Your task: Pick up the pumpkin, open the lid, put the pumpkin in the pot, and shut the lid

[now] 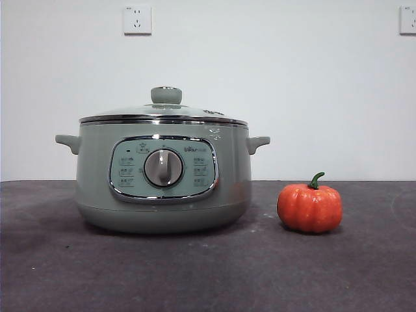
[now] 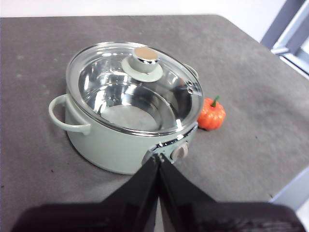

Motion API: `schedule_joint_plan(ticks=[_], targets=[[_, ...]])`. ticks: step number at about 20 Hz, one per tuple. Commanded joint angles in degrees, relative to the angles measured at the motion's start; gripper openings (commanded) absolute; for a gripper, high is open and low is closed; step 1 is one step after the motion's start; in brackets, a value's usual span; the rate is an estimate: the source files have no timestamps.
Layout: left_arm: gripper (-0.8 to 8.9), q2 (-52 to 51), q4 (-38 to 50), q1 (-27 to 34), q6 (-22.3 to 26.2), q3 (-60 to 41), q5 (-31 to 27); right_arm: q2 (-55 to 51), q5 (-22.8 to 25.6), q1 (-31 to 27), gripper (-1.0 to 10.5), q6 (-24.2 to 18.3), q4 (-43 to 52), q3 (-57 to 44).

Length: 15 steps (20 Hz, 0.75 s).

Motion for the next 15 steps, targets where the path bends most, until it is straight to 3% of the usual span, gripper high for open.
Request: schedule_joint_plan(ticks=[1, 7, 8, 9, 10, 11, 12, 15], targets=[[-0.09, 0.5, -2.0, 0.0, 3.7, 1.1, 1.1, 1.6, -0.2, 0.2, -0.1, -4.5, -3.0, 1.7], [0.26, 0.5, -2.8, 0.1, 3.9, 1.4, 0.7, 2.1, -0.2, 0.2, 0.1, -4.5, -3.0, 1.8], [1.84, 0.5, -2.9, 0.1, 3.8, 1.4, 0.7, 2.1, -0.2, 0.2, 0.4, -4.3, -3.0, 1.8], [3.83, 0.5, -2.9, 0.1, 3.8, 1.4, 0.7, 2.1, -0.2, 0.2, 1.3, -3.5, -3.0, 1.8], [6.65, 0.5, -2.8, 0.1, 3.8, 1.4, 0.7, 2.1, -0.2, 0.2, 3.7, -2.2, -3.0, 1.8], [7.59, 0.5, -2.9, 0.1, 3.8, 1.4, 0.7, 2.1, -0.2, 0.2, 5.9, -1.0, -3.0, 1.8], [7.58, 0.5, -2.8, 0.1, 3.7, 1.4, 0.7, 2.2, -0.2, 0.2, 7.3, -0.8, -3.0, 1.8], [7.55, 0.5, -2.9, 0.1, 3.6, 1.4, 0.7, 2.5, -0.2, 0.6, 7.2, -0.9, -3.0, 1.8]])
